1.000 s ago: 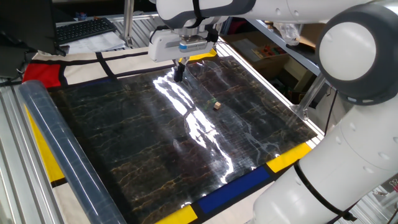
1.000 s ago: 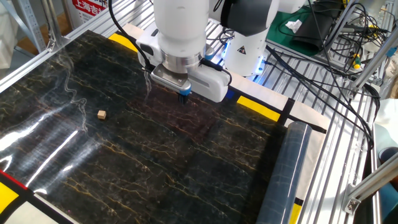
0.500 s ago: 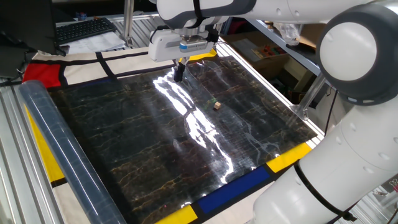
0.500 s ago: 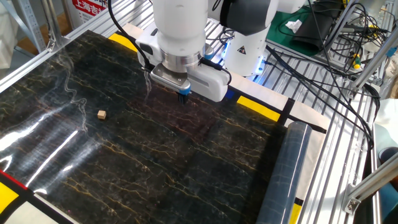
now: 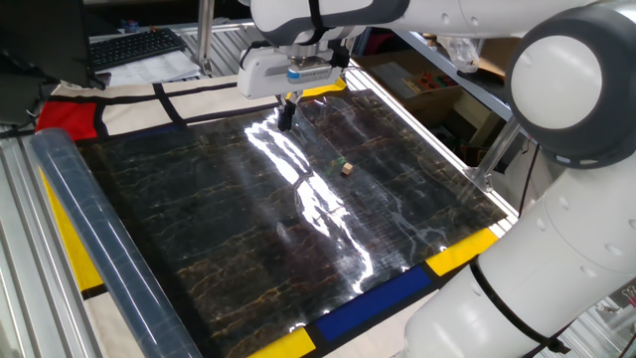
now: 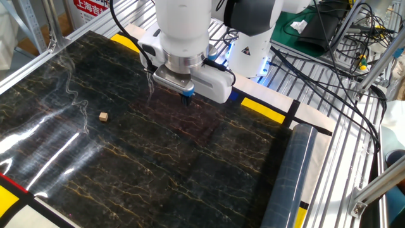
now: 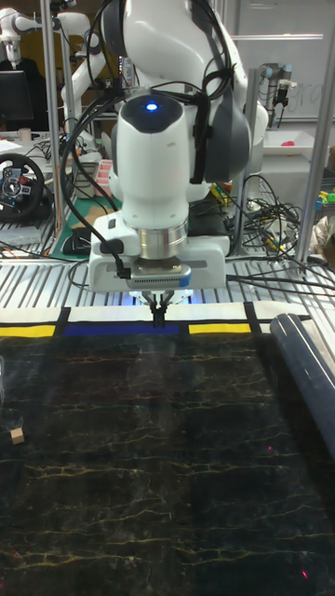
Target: Hold a small block with the gripper and sweep it from left to right on the table
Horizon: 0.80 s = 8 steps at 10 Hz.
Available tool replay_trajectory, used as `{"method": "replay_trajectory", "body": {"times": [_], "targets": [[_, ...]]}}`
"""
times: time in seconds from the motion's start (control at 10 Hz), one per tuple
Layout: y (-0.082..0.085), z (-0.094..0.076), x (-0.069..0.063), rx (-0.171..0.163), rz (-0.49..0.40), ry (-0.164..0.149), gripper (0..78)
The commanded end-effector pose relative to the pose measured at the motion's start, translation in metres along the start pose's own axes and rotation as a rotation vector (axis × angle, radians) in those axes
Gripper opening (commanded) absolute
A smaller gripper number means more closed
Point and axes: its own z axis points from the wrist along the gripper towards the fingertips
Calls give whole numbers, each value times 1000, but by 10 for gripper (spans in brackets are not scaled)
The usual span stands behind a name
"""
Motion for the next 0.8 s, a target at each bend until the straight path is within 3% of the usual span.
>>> {"method": "replay_trajectory", "body": {"times": [0.1,0.8], "targets": [[0,-1,0,-2,0,-4,0],[-1,-2,-1,-25,-4,-5,0]]}}
